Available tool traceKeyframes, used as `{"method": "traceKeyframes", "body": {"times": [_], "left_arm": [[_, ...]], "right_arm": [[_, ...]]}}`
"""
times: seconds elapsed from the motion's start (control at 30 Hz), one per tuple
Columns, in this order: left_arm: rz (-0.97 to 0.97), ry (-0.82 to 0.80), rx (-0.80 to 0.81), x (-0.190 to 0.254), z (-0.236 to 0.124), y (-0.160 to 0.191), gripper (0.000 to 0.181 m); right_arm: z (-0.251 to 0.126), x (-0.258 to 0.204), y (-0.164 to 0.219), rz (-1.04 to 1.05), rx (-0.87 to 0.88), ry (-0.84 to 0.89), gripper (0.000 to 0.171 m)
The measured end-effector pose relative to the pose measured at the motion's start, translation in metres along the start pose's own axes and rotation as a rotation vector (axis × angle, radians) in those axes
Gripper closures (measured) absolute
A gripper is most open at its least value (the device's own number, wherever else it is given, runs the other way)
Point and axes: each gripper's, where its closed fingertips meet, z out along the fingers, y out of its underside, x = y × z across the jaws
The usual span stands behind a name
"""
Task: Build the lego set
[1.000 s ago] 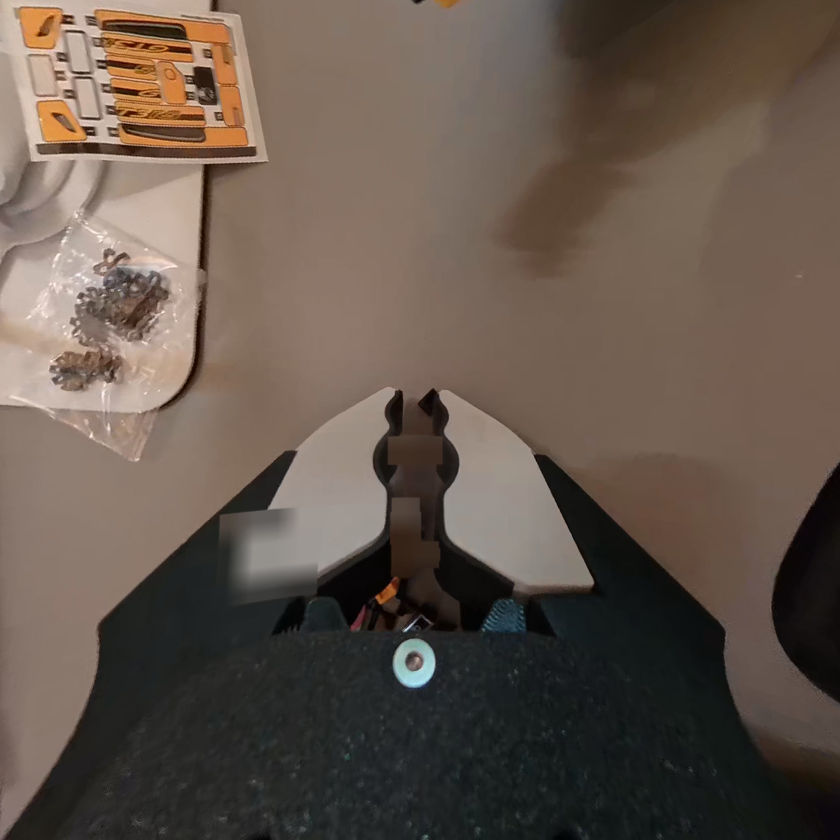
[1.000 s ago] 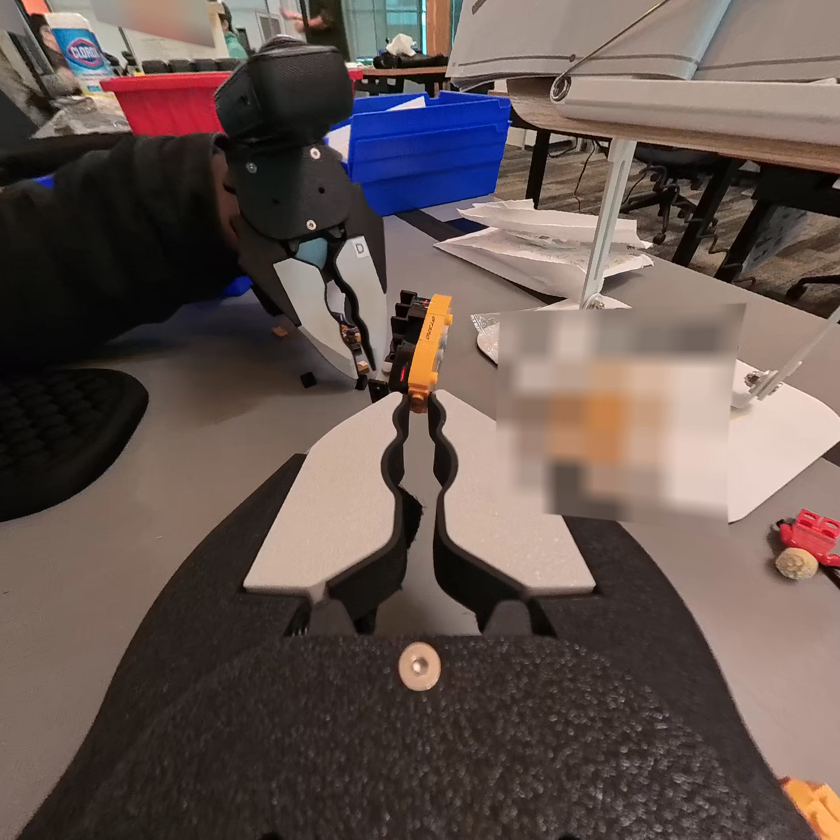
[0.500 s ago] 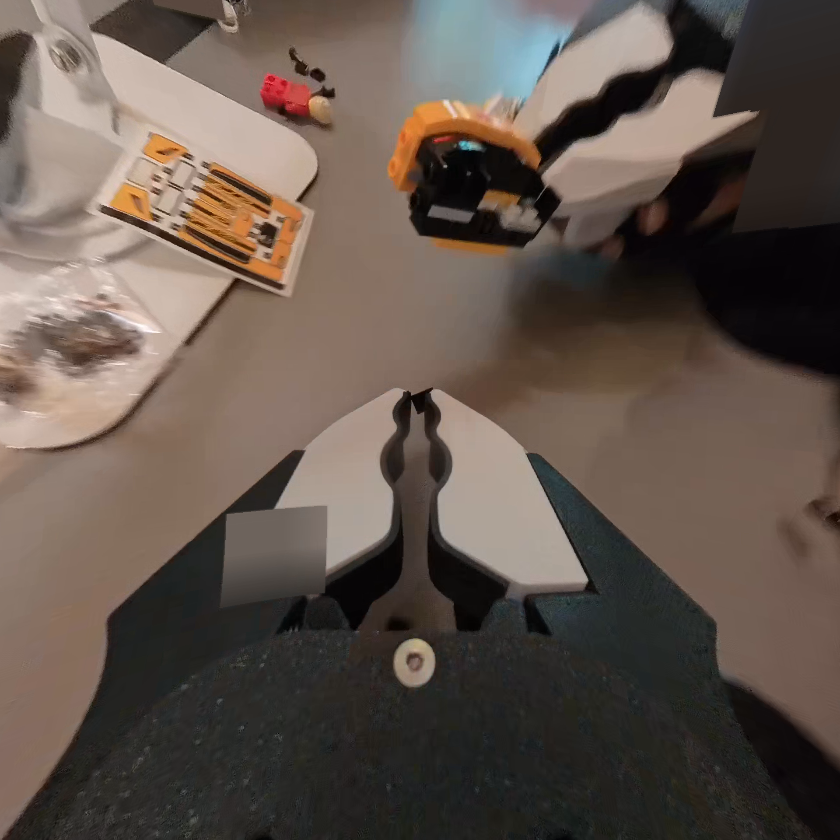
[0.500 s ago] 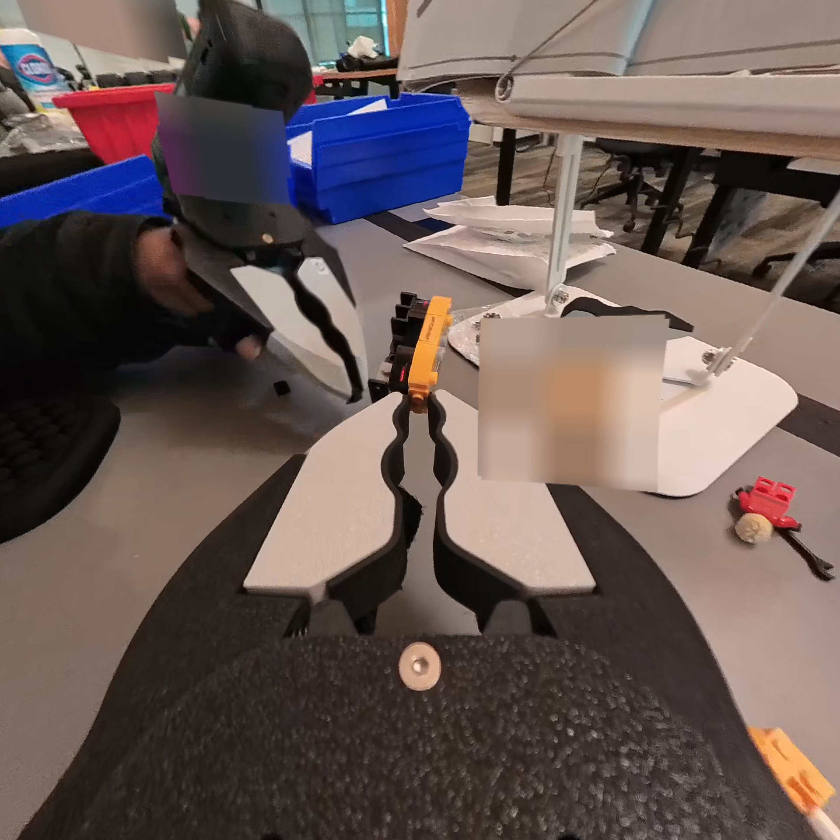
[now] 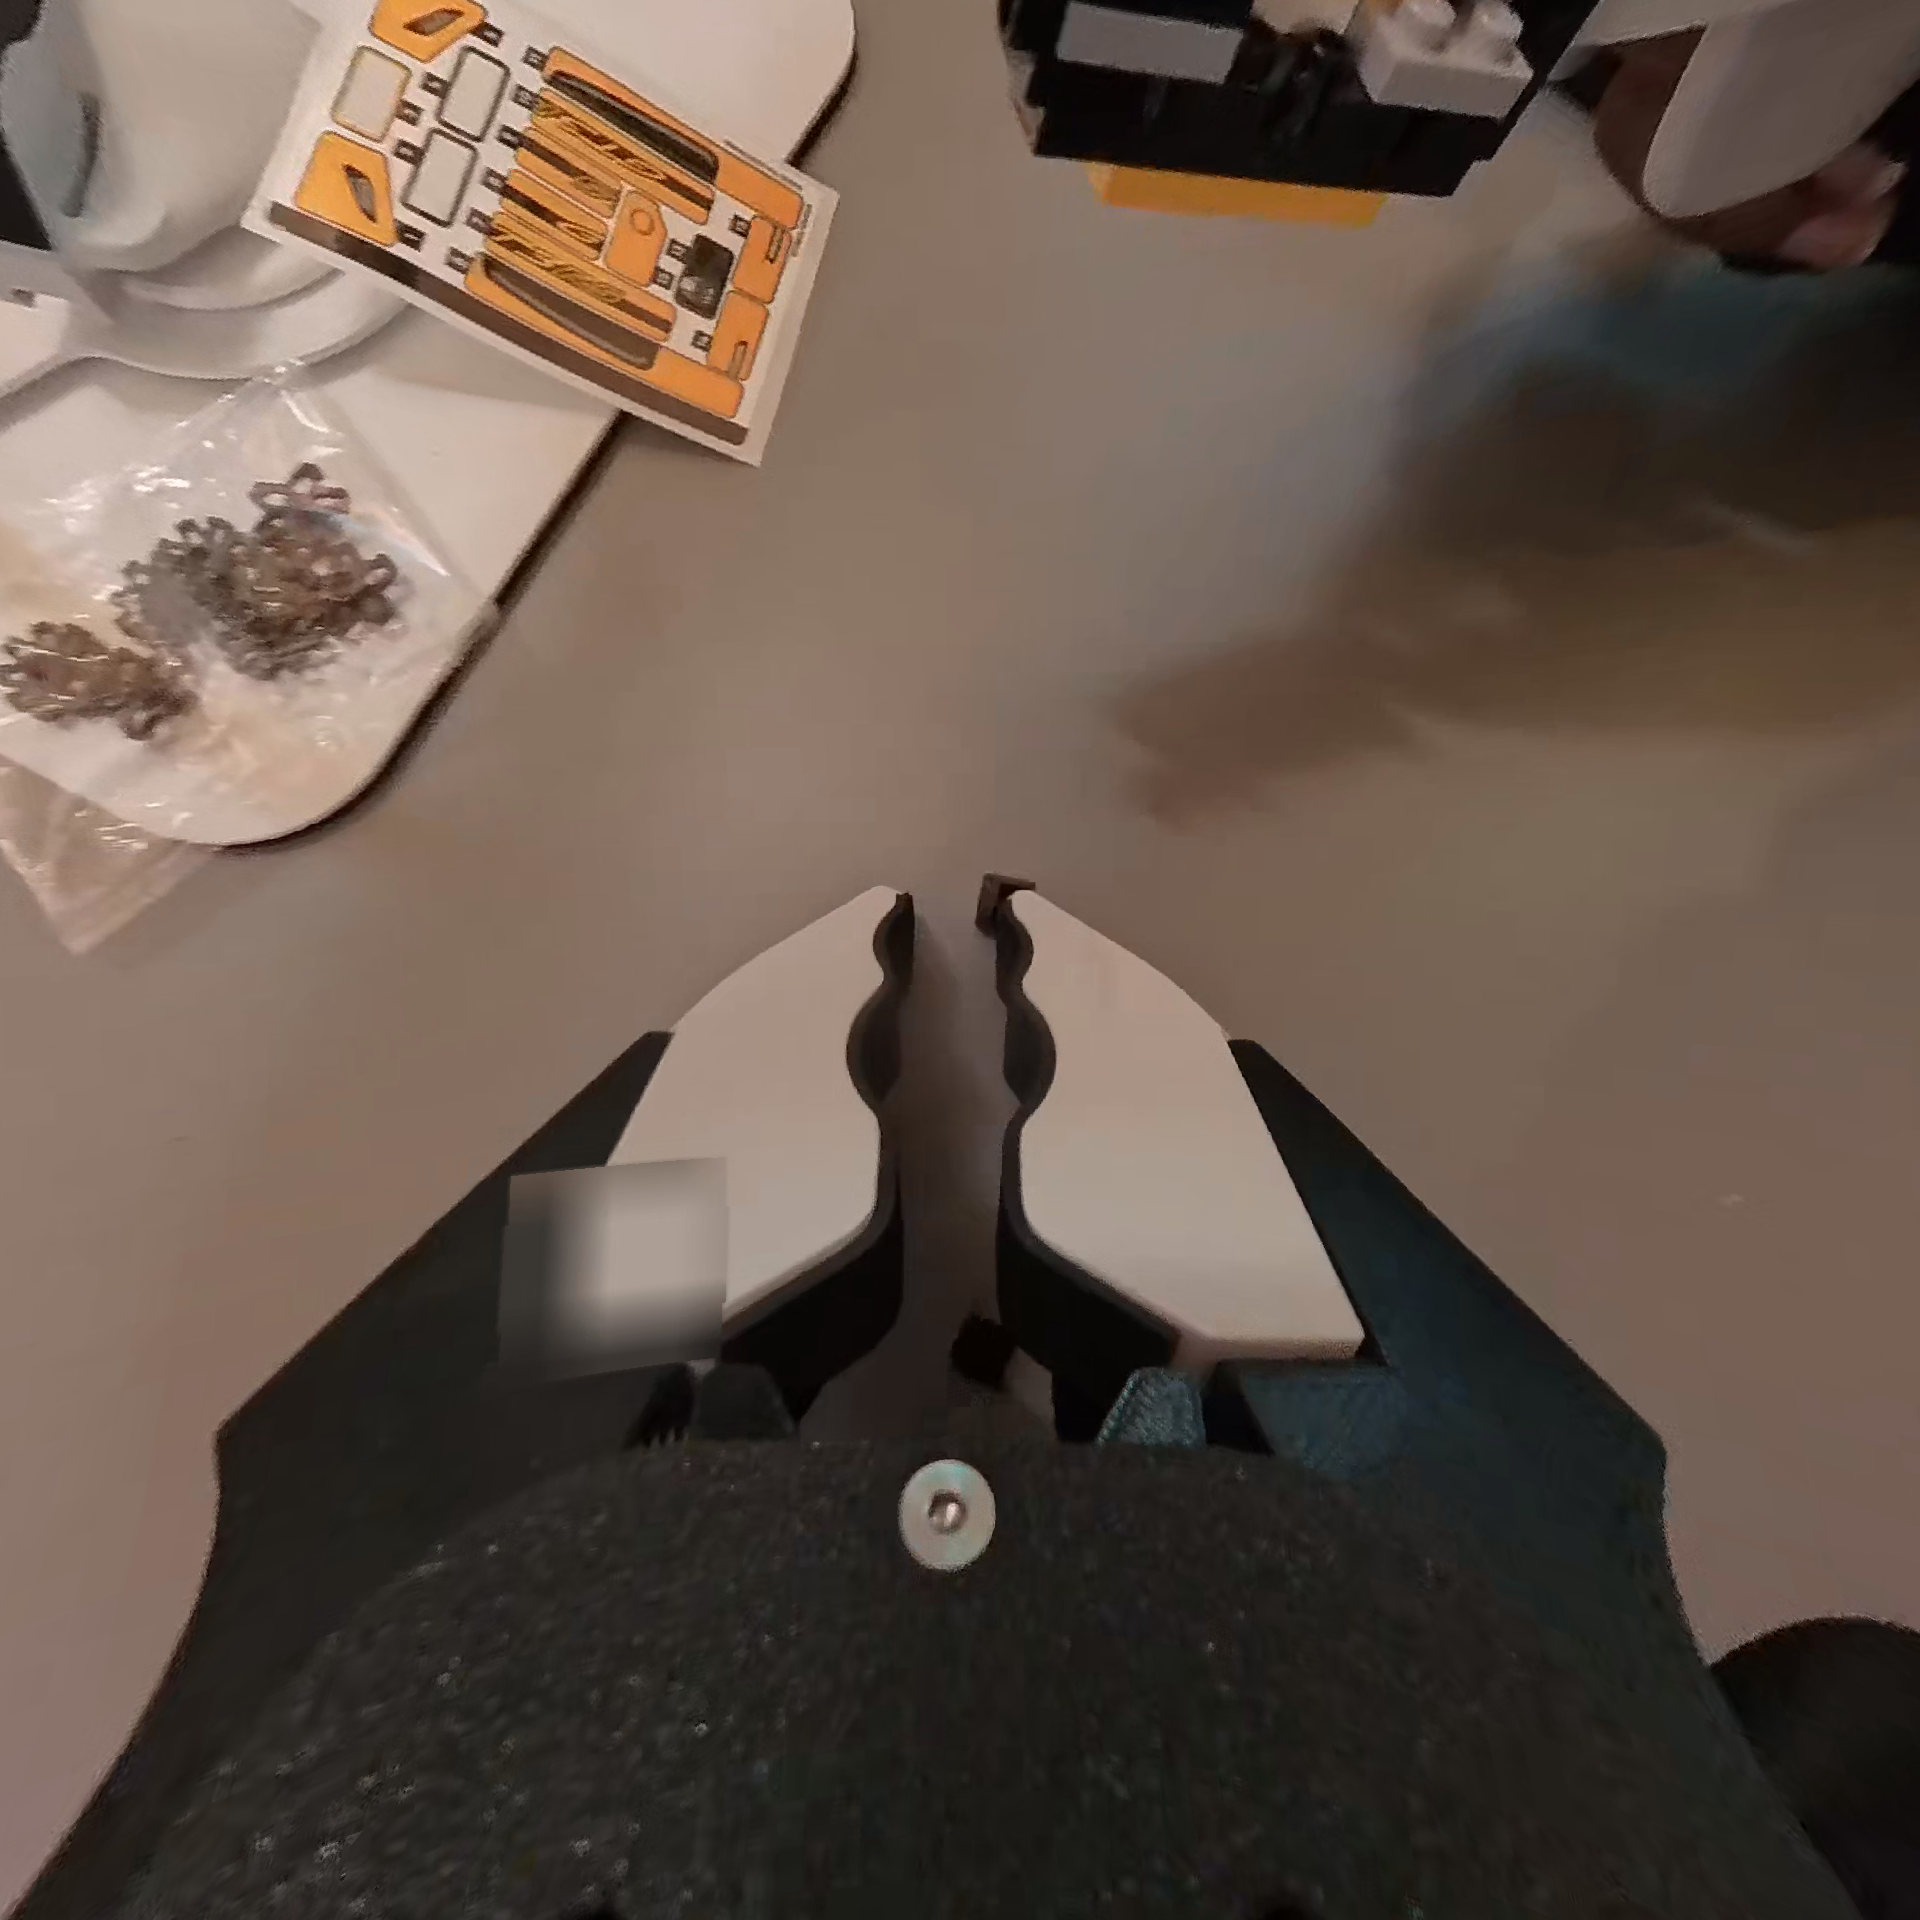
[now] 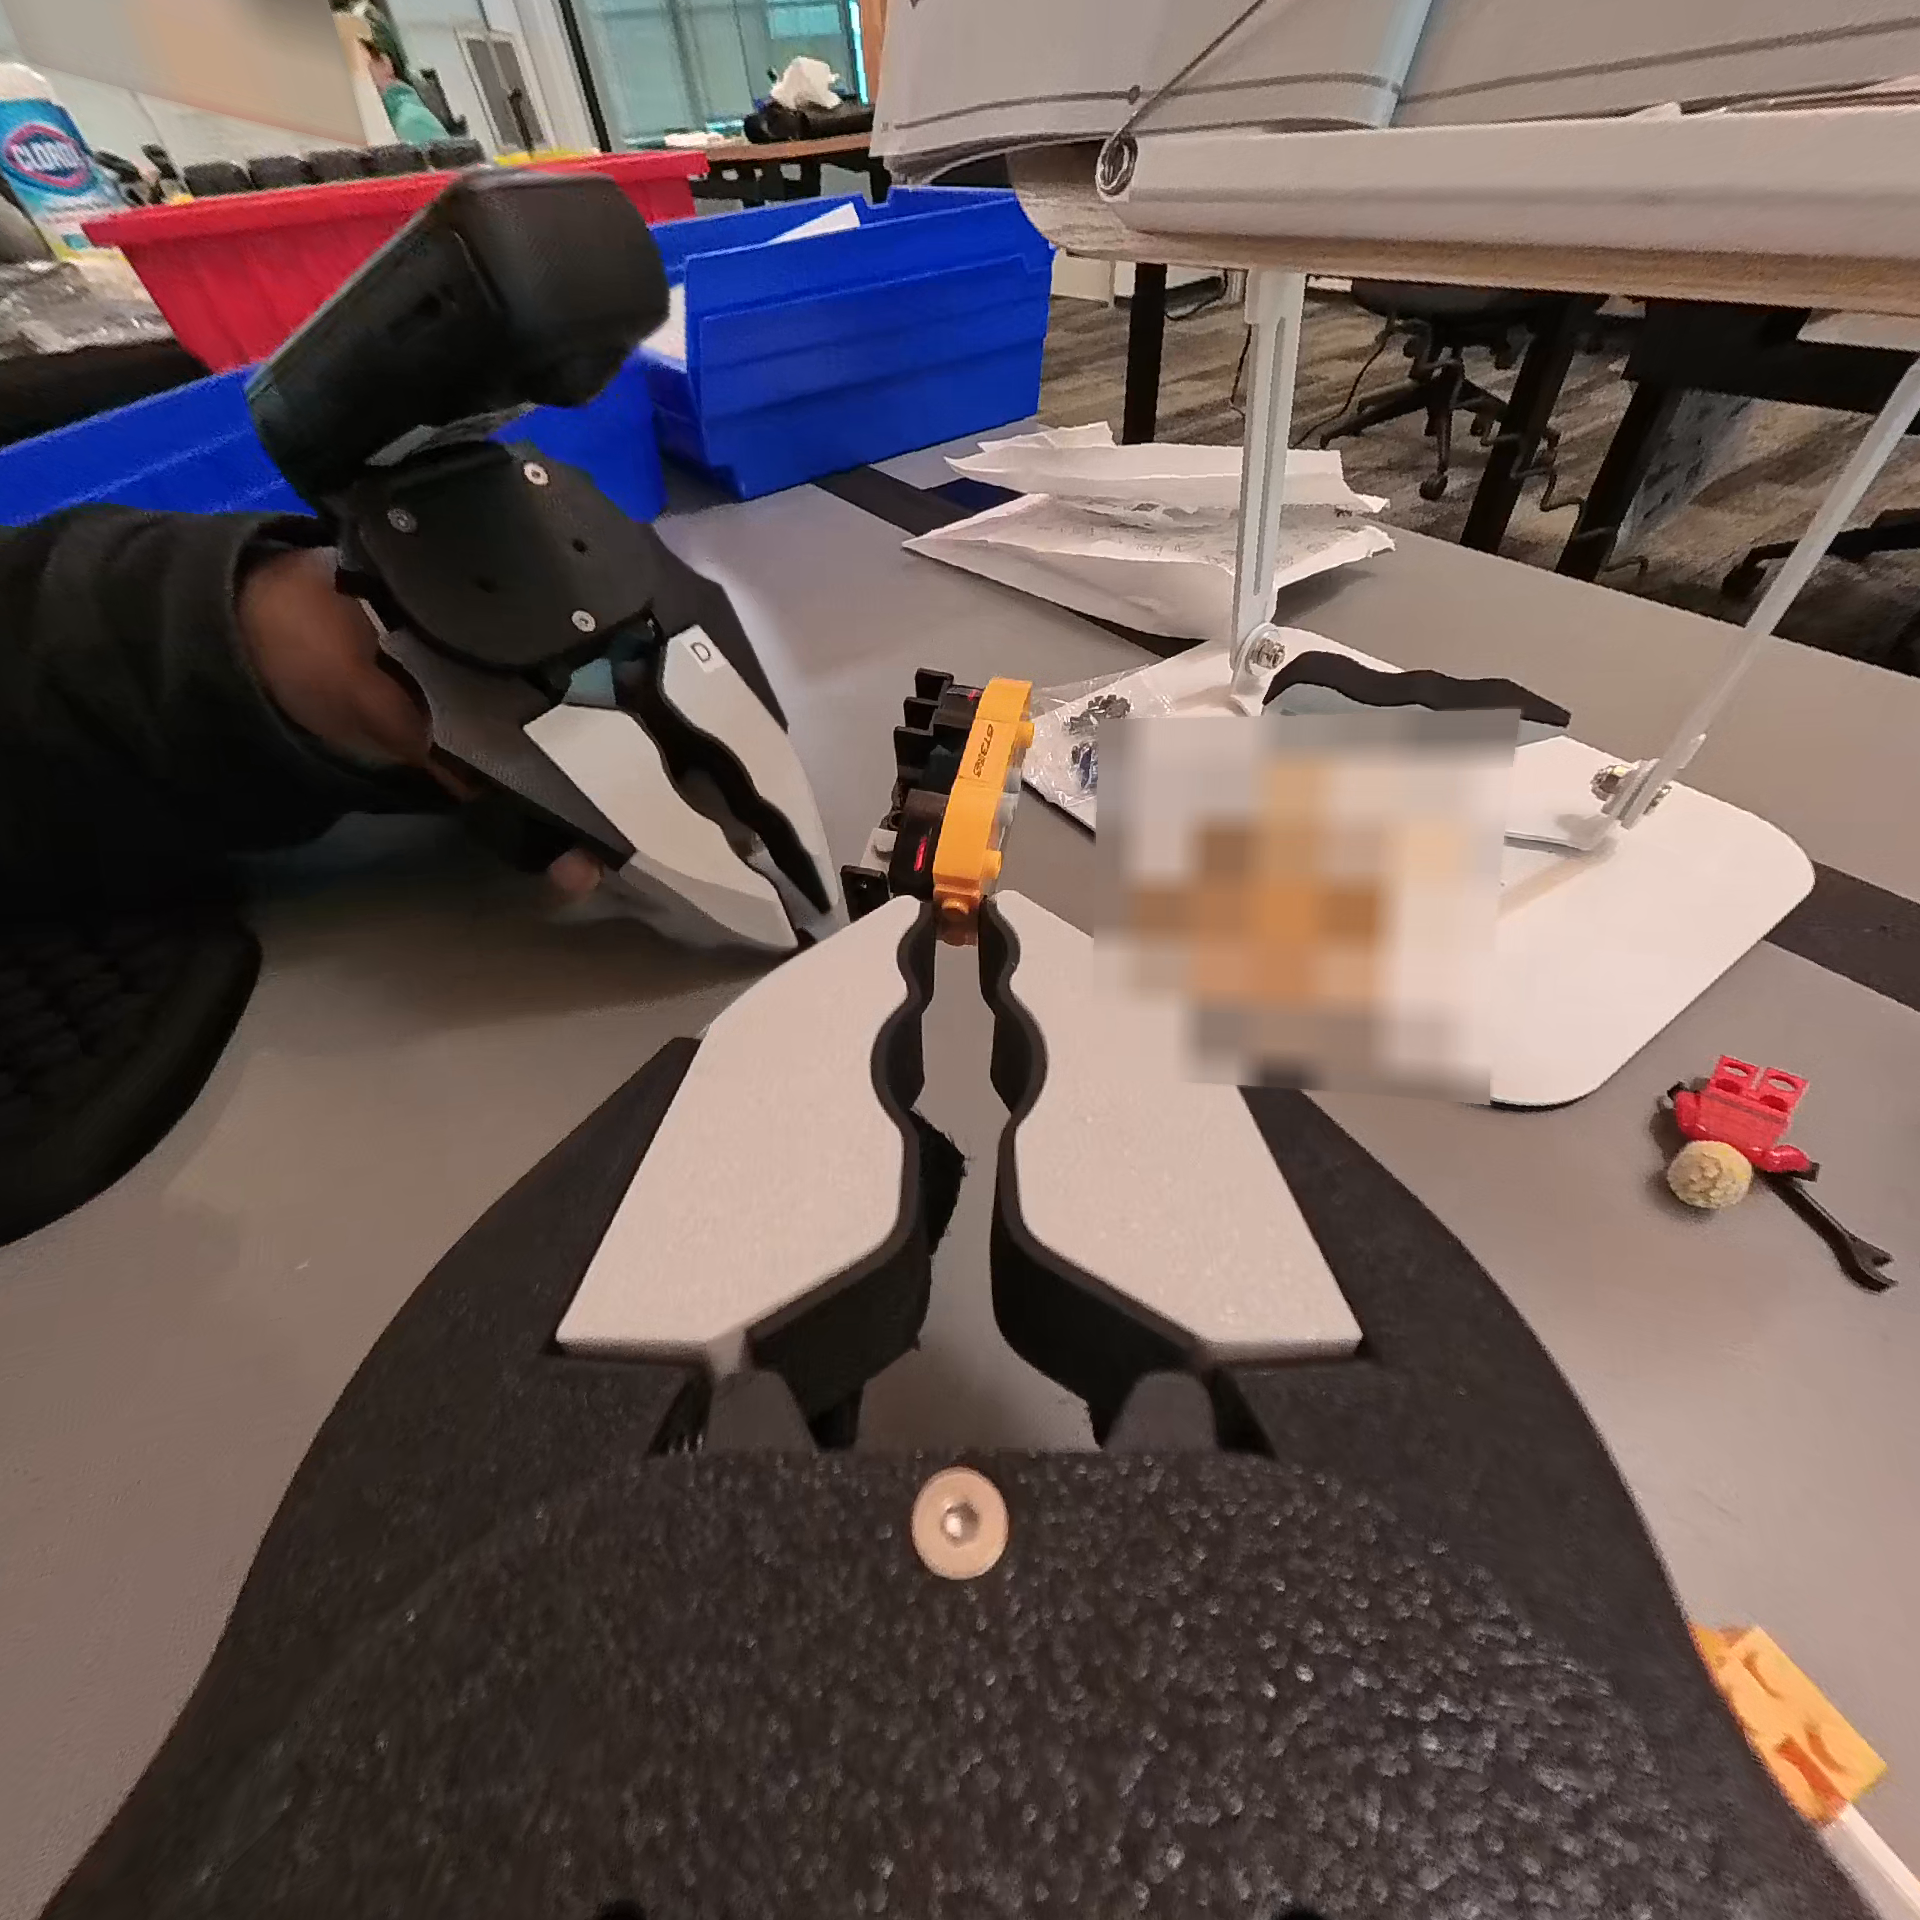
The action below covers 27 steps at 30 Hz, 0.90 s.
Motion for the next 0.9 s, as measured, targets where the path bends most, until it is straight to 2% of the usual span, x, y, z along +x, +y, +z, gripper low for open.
{"method": "traceKeyframes", "body": {"times": [0.03,0.13,0.23,0.5,0.6,0.77,0.9], "left_arm": [[0.017,-0.012,0.000,-0.004,-0.003,0.000,0.167],[0.111,0.000,0.009,-0.004,-0.013,-0.004,0.167],[0.289,0.000,-0.038,-0.002,-0.019,-0.008,0.165],[0.967,0.059,-0.298,0.007,-0.010,-0.002,0.167],[1.185,0.086,-0.345,0.006,-0.009,0.002,0.170],[1.472,0.111,-0.395,0.003,-0.004,0.002,0.167],[1.625,0.169,-0.448,0.003,0.000,0.006,0.170]], "right_arm": [[0.000,0.000,0.000,0.001,0.000,-0.002,0.163],[0.001,-0.001,0.000,0.003,-0.001,-0.008,0.164],[0.001,-0.002,0.001,0.001,-0.003,-0.012,0.164],[-0.003,0.004,-0.004,0.016,0.014,0.008,0.164],[-0.004,0.006,-0.004,0.026,0.019,0.009,0.164],[-0.003,0.006,-0.004,0.027,0.017,0.005,0.164],[-0.004,0.008,-0.004,0.031,0.020,0.005,0.164]]}}
